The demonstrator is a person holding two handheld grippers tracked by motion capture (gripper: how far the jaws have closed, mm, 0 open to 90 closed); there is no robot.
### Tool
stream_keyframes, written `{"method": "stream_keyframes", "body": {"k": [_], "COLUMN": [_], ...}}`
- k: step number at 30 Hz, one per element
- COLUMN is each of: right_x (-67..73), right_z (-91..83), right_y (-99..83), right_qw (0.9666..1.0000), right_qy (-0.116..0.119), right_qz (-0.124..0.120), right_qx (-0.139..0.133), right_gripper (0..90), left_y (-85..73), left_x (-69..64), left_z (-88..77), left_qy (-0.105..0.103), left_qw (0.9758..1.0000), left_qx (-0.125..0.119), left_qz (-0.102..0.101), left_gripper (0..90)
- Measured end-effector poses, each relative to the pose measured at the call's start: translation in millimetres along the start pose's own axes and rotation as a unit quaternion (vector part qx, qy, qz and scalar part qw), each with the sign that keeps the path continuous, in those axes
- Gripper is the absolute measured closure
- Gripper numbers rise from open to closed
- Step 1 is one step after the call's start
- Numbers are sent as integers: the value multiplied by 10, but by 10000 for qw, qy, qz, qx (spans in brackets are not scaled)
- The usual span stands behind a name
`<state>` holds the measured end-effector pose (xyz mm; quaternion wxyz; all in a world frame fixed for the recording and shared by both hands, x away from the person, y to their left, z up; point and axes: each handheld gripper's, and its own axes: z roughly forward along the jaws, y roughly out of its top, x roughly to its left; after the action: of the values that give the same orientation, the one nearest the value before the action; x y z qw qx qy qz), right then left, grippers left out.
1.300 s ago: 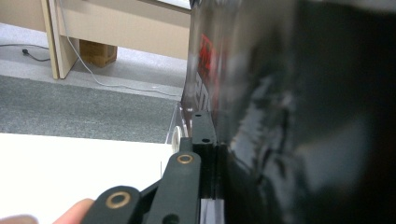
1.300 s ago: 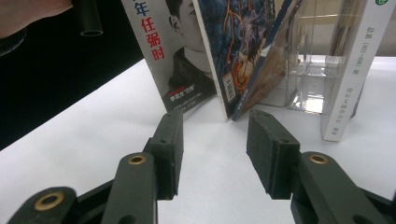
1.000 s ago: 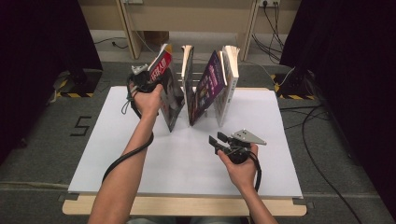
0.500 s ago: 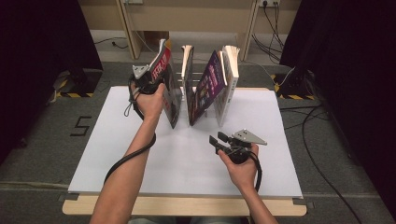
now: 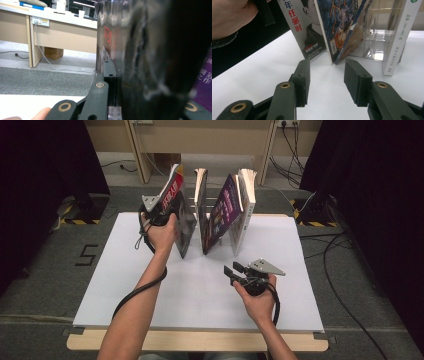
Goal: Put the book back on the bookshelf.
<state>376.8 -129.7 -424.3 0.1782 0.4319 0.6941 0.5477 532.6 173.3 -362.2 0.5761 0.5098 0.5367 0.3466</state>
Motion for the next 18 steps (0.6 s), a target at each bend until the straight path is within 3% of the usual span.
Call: {"method": "stream_keyframes", "body": {"k": [4, 10, 15, 18], "right_x": [-7, -62, -85, -83], "right_z": [12, 26, 7, -13], "right_y": [3, 5, 0, 13], "right_qw": [10000, 10000, 10000, 10000], "right_qy": [17, 3, -19, -25], "right_qz": [14, 38, 81, 68], "right_qx": [-2, -1, 4, -28], "right_gripper": [570, 570, 569, 569], "left_y": [8, 115, 191, 208], "left_x": [7, -14, -7, 4], "left_z": [1, -24, -19, 9], "left_qy": [4, -105, -57, -17], "left_qw": [10000, 9999, 9992, 9978], "left_qx": [-1, 87, 358, 577], "left_qz": [-6, -23, -179, -330], "left_gripper": [828, 683, 598, 598]}}
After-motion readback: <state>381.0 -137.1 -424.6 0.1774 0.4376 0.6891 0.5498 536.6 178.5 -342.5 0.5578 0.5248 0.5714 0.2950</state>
